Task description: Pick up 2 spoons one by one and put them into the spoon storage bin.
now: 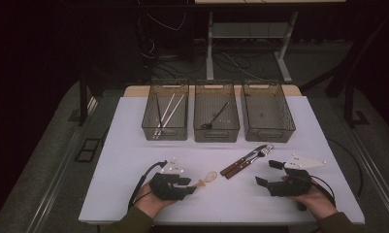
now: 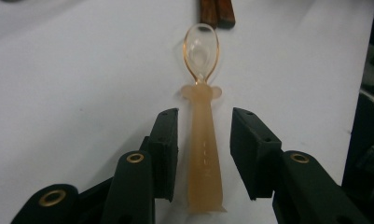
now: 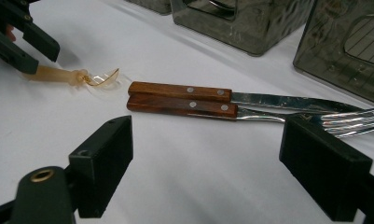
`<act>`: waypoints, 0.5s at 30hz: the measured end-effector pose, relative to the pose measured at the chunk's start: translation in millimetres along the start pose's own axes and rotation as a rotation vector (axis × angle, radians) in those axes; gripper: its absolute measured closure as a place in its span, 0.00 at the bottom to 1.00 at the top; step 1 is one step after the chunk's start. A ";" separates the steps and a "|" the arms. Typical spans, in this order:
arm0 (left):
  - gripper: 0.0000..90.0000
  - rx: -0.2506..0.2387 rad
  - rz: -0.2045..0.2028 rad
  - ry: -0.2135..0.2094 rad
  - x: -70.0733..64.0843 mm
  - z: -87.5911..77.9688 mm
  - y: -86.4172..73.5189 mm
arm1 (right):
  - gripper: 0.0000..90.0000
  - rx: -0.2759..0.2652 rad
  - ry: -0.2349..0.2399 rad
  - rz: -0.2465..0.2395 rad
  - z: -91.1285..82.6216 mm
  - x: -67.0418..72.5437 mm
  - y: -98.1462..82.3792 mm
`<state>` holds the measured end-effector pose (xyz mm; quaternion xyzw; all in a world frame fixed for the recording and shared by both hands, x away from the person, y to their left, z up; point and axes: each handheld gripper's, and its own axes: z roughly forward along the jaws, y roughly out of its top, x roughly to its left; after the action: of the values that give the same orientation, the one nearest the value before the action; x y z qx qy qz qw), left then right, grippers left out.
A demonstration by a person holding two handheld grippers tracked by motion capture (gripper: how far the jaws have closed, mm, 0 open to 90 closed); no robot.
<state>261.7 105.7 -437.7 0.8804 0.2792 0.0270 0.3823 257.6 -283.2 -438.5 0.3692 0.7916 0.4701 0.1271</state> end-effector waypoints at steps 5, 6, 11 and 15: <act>0.72 0.052 0.041 0.026 -2.2 6.0 -1.7 | 0.20 0.001 0.001 -0.002 0.1 0.4 -0.2; 0.72 0.054 0.046 0.029 -2.6 6.3 -1.2 | 0.19 0.002 0.001 -0.001 0.1 0.4 -0.2; 0.76 0.071 0.076 0.069 -7.5 7.3 -0.6 | 0.19 0.006 0.005 -0.017 2.4 1.6 -0.7; 0.81 0.077 0.081 0.069 -7.8 7.3 0.1 | 0.20 0.025 0.008 -0.030 5.7 3.7 -1.6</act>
<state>257.1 96.9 -441.5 0.9036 0.2571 0.0622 0.3370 257.5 -277.3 -442.3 0.3570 0.8033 0.4598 0.1262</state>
